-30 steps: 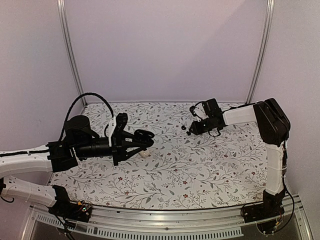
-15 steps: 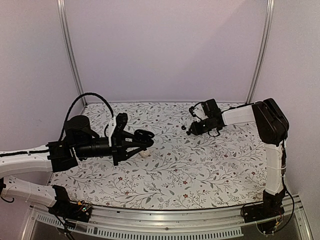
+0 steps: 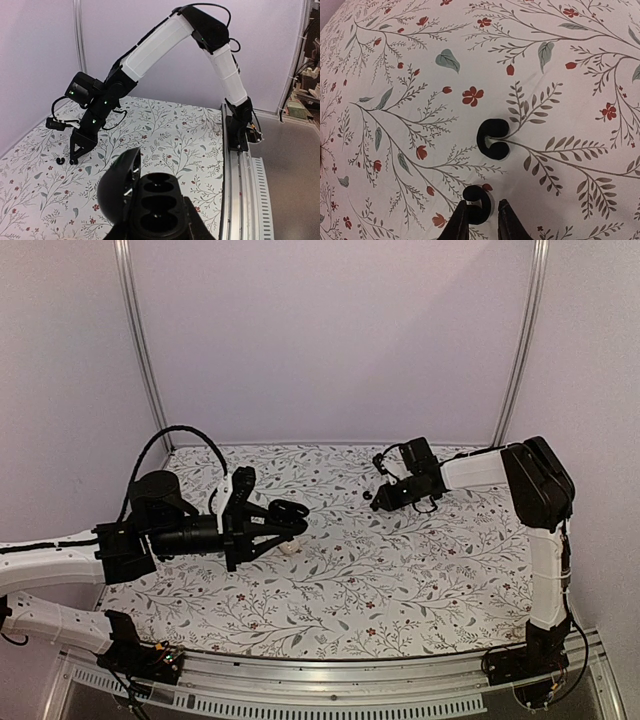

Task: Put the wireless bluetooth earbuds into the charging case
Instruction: Pick up the left earbud from the center of the board.

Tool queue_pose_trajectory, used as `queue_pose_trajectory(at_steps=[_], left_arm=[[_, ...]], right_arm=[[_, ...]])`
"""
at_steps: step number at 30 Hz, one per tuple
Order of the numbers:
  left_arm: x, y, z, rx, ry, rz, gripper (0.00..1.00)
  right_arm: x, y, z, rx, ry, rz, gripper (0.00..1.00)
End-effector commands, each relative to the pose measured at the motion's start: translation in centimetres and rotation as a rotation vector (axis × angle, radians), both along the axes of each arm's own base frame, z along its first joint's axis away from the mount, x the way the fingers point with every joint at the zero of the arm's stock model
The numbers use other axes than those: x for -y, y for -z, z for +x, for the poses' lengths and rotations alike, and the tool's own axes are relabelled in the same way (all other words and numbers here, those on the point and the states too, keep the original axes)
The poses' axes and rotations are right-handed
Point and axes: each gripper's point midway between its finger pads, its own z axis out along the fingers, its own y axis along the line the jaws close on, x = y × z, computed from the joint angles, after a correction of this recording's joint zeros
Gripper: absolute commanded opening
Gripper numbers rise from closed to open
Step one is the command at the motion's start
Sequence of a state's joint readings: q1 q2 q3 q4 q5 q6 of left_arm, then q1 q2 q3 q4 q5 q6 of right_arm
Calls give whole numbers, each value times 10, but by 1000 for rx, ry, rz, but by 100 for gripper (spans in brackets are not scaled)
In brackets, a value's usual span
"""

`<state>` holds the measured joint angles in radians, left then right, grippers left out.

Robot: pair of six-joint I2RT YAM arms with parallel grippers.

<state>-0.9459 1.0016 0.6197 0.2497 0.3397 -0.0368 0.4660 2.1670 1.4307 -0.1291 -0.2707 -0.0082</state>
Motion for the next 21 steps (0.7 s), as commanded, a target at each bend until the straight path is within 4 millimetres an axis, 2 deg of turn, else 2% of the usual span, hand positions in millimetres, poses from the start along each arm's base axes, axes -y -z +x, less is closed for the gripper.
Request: queue_pose_trajectory(at_steps=[1,11,21], left_arm=[[-2,1,3,10,-1,-1,0],[-1,2,3,10,3,3,0],[-1,2,2,11,5,5,0]], right_arm=[[-5,11,-5,-29,-28,-13,18],[-11,2,-8,-31,-52,5,8],[-17,3,-10,-44,-82,-17,7]])
